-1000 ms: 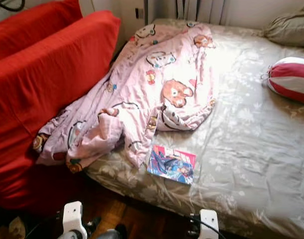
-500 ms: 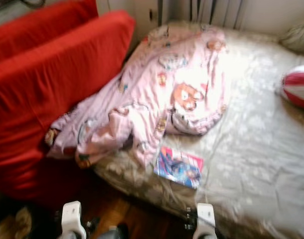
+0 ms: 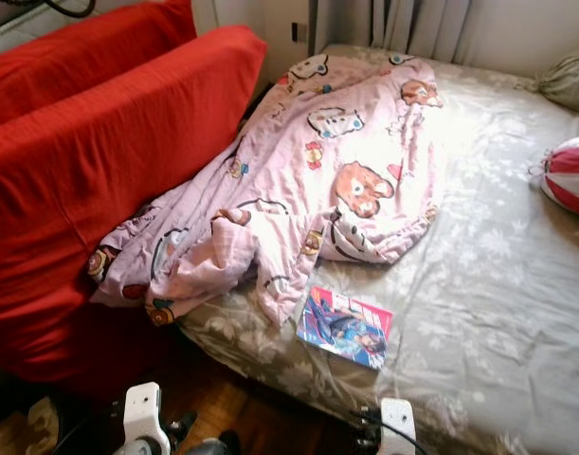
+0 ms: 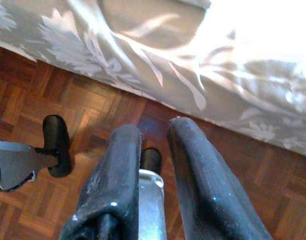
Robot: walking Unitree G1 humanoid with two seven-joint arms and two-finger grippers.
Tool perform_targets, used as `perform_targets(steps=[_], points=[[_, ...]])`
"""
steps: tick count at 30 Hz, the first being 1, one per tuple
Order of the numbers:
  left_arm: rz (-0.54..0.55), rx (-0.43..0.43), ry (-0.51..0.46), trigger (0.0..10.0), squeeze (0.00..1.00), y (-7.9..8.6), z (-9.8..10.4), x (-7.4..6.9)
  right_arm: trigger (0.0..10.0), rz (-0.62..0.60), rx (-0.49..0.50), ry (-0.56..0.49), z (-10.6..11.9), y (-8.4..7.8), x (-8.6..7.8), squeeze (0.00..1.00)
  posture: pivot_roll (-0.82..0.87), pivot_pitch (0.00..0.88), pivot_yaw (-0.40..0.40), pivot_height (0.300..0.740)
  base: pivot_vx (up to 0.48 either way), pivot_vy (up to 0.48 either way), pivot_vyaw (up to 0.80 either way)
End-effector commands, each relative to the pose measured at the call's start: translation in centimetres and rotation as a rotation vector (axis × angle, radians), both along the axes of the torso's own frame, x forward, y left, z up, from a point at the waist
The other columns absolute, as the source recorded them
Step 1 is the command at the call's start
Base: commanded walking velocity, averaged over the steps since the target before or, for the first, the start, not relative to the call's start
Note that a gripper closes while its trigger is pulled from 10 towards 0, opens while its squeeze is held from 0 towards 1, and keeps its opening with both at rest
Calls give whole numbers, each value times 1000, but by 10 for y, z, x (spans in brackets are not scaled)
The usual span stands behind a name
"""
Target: Clean up the room
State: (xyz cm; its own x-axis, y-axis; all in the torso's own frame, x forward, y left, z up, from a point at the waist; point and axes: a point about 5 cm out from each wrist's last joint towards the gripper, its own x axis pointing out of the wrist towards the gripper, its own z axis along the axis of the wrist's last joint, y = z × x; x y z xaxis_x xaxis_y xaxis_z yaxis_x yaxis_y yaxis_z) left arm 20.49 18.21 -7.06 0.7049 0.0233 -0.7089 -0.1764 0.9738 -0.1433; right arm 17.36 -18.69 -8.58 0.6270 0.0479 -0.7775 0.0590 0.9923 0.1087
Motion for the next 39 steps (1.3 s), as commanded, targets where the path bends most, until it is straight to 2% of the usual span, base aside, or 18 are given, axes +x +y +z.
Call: perform_targets(steps=[1,13,21,24,27,28,29,30,31,35,38,39], points=[[-9,3,23,10000,0,-1,-4,-7,10000,-2,4,25,-4,0,-8,0,46,150,-2,740,240,0,0],[-8,-2,5,10000,0,-3,-3,-5,10000,2,-1,15,-2,-3,-6,0,50,166,-15,740,141,0,0],[-6,-9,-87,10000,0,-1,9,13,10000,4,14,-78,8,-1,14,0,51,172,-15,740,0,0,0],[-9,-20,-218,10000,0,0,27,36,10000,-10,27,-222,27,-6,41,0,51,182,-17,740,0,0,0],[-16,-19,-312,10000,0,1,41,50,10000,-12,25,-303,39,-8,58,0,47,190,-18,740,0,0,0],[-16,-19,-312,10000,0,1,41,50,10000,-12,25,-303,39,-8,58,0,47,190,-18,740,0,0,0],[-19,-17,-356,10000,0,1,47,56,10000,-5,22,-335,44,-8,64,0,52,196,-18,740,0,0,0],[-19,-13,-449,10000,0,3,62,67,10000,-2,16,-404,54,-10,74,0,52,196,-18,740,0,0,0],[-21,-9,-490,10000,0,4,68,71,10000,-9,16,-441,59,-11,78,0,54,200,-18,740,0,0,0],[-96,20,-602,10000,0,2,80,71,10000,-22,7,-575,75,-14,89,0,41,206,-17,740,0,0,0],[-91,30,-625,10000,0,3,83,70,10000,-18,9,-619,80,-13,91,0,47,208,-14,740,0,0,0],[-99,46,-654,10000,0,4,87,69,10000,-6,-4,-677,86,-11,94,0,44,210,-5,740,0,0,0]])
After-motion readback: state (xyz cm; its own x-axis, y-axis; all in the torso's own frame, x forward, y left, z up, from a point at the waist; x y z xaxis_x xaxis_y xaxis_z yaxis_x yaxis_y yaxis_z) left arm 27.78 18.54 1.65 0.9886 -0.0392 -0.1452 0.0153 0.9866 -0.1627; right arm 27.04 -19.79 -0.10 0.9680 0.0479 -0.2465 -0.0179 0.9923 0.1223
